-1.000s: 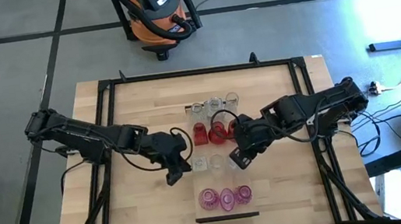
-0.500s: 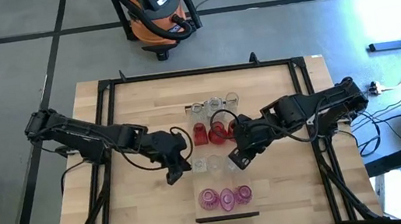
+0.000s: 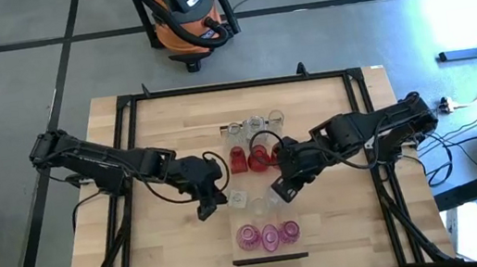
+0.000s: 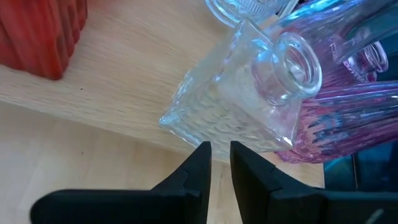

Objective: Sort vases onto shelf
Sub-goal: Put the transparent vase on the shelf aligned with the transparent vases on the bottom

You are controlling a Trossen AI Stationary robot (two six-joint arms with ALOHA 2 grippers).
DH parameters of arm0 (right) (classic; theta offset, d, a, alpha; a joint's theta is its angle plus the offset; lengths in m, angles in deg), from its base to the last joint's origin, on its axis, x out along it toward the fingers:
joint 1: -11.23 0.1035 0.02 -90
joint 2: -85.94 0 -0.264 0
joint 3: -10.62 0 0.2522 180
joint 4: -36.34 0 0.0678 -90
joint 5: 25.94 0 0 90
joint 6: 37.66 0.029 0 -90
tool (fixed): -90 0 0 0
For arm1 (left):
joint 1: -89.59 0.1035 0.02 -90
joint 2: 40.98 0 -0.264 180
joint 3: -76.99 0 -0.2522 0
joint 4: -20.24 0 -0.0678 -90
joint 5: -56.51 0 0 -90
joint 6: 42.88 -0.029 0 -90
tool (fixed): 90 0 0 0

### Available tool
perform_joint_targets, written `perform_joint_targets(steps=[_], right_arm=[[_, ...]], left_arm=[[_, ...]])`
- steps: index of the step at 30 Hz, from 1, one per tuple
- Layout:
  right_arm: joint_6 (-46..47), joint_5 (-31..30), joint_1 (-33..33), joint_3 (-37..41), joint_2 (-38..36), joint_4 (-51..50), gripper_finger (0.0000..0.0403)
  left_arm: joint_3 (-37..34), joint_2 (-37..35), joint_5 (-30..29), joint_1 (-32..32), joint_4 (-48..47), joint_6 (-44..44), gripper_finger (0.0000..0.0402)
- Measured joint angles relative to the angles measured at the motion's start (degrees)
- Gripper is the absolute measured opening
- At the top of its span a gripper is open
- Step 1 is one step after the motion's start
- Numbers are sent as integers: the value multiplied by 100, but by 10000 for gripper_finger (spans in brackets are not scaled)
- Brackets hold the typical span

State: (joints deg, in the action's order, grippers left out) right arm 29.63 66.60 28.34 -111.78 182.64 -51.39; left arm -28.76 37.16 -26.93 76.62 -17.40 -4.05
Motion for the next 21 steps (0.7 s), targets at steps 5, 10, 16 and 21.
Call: perform_joint_targets(steps=[5, 10, 16, 21], right_arm=[[10, 118, 11, -2, 119, -120, 41], [1, 161, 11, -13, 200, -3, 90], [37, 114, 11, -13, 214, -16, 150], [137, -33, 13, -114, 223, -170, 168]], left_arm=[[0, 0, 7, 0, -9, -2, 54], [0, 0, 9, 0, -37, -9, 54], [0, -4, 35, 0, -111, -7, 54], [0, -4, 43, 7, -109, -9, 54]])
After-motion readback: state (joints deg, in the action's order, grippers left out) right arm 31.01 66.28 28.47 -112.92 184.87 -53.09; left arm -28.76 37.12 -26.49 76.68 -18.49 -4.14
